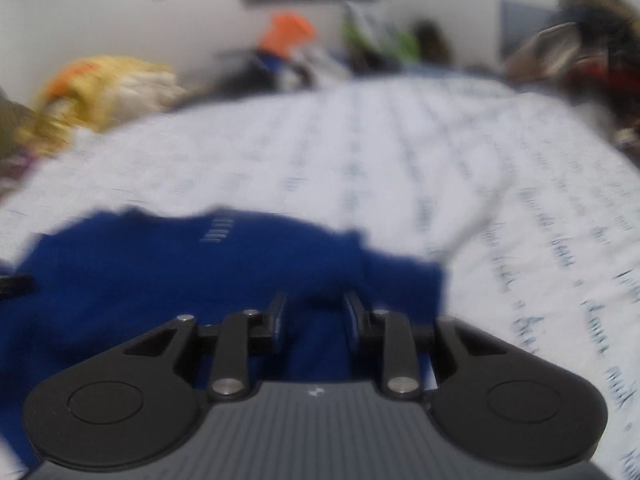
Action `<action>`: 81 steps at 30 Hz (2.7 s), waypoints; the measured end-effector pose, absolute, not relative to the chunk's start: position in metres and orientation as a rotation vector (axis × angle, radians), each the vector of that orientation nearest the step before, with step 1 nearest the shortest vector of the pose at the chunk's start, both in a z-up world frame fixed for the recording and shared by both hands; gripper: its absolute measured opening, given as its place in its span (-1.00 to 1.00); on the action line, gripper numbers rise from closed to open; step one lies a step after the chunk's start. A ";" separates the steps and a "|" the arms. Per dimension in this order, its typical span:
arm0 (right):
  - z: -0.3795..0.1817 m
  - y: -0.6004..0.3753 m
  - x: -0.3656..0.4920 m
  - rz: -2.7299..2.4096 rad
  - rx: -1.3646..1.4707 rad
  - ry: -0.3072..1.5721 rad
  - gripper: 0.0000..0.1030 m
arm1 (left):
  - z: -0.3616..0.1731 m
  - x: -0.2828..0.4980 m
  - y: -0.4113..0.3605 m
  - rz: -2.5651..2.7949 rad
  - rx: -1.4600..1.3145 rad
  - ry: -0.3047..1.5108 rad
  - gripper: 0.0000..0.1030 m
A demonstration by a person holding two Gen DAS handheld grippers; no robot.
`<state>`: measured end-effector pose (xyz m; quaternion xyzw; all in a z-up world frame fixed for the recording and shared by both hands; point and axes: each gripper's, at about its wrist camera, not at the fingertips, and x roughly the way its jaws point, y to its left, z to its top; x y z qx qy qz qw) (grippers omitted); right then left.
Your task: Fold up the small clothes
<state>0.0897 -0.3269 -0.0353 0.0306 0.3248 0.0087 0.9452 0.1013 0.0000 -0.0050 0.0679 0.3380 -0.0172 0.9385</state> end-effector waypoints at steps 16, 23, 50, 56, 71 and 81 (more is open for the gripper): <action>-0.035 -0.304 0.086 -0.003 0.004 0.668 0.35 | -0.015 0.106 0.016 -0.007 0.110 0.727 0.83; -0.028 -0.269 0.046 0.055 0.017 0.583 0.59 | -0.022 0.085 0.019 0.015 0.052 0.697 0.88; -0.059 -0.270 0.034 0.004 0.028 0.597 0.99 | -0.020 0.056 0.038 -0.057 0.054 0.658 0.98; -0.059 -0.270 0.034 0.003 0.028 0.598 0.99 | -0.013 0.035 0.086 -0.124 0.062 0.656 0.81; -0.060 -0.270 0.034 0.003 0.026 0.598 1.00 | -0.009 0.030 0.099 -0.215 0.075 0.709 -0.76; -0.059 -0.270 0.033 0.003 0.021 0.598 1.00 | -0.002 0.014 0.105 -0.228 0.099 0.726 -0.95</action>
